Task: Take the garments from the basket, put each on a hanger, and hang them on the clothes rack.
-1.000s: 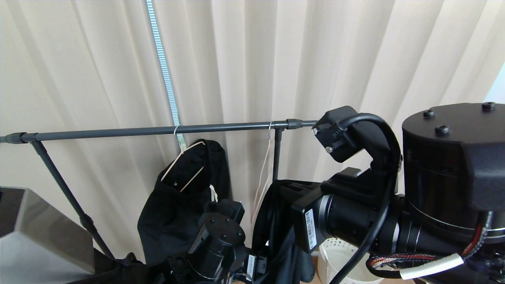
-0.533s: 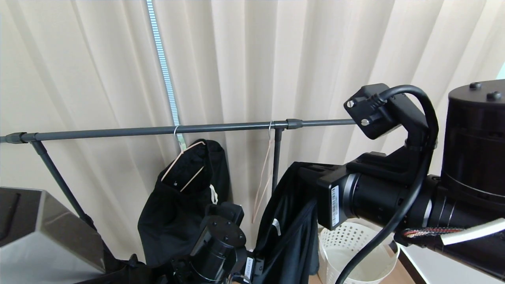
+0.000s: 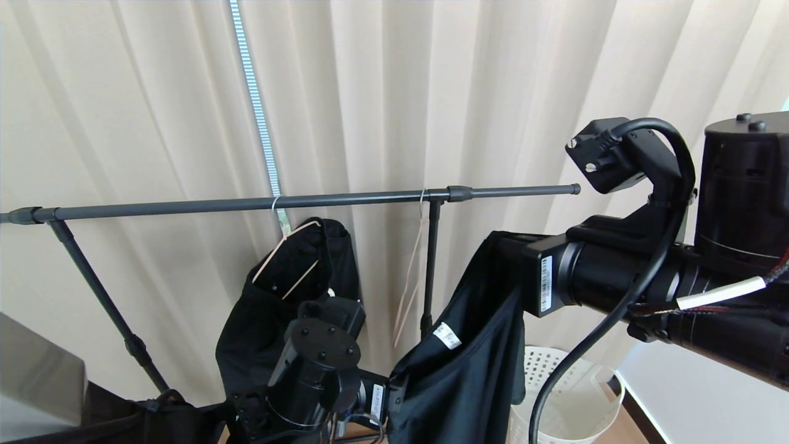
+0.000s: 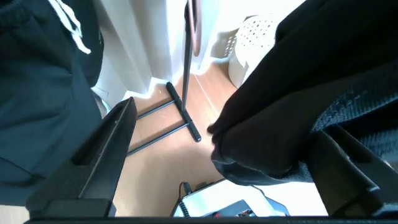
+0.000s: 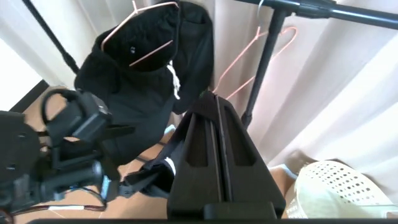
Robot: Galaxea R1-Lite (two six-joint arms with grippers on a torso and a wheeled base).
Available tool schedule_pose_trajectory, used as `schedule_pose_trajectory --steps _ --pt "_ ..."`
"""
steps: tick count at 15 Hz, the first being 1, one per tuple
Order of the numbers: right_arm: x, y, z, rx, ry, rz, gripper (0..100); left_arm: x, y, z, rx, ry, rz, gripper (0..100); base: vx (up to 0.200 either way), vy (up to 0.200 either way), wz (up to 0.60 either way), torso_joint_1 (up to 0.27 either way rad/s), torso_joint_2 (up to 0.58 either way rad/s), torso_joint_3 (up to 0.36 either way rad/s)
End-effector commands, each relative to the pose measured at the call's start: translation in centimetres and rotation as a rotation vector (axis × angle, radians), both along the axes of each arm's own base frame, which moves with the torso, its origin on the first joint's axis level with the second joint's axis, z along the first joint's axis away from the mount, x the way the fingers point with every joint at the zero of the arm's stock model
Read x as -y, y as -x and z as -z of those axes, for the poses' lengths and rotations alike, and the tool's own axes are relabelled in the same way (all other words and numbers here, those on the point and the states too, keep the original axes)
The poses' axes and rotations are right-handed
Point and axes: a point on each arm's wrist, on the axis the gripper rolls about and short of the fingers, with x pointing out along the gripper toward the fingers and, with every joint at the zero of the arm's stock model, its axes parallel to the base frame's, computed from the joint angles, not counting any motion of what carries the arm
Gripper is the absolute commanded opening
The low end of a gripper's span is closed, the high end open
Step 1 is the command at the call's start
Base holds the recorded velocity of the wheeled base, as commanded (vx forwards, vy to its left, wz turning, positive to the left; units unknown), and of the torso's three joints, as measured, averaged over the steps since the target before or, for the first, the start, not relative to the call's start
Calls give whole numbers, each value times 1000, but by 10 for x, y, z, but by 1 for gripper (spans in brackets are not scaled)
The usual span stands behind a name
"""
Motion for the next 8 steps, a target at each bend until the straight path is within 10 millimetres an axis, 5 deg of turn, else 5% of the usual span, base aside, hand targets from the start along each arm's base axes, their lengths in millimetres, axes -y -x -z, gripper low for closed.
schedule_pose_trajectory --steps 1,8 --pt "4 -5 0 3 8 20 0 -3 2 -8 17 21 -1 0 0 0 0 0 0 0" --pt "23 -23 15 3 130 82 0 -10 -1 -17 39 44 -22 0 0 0 0 0 0 0"
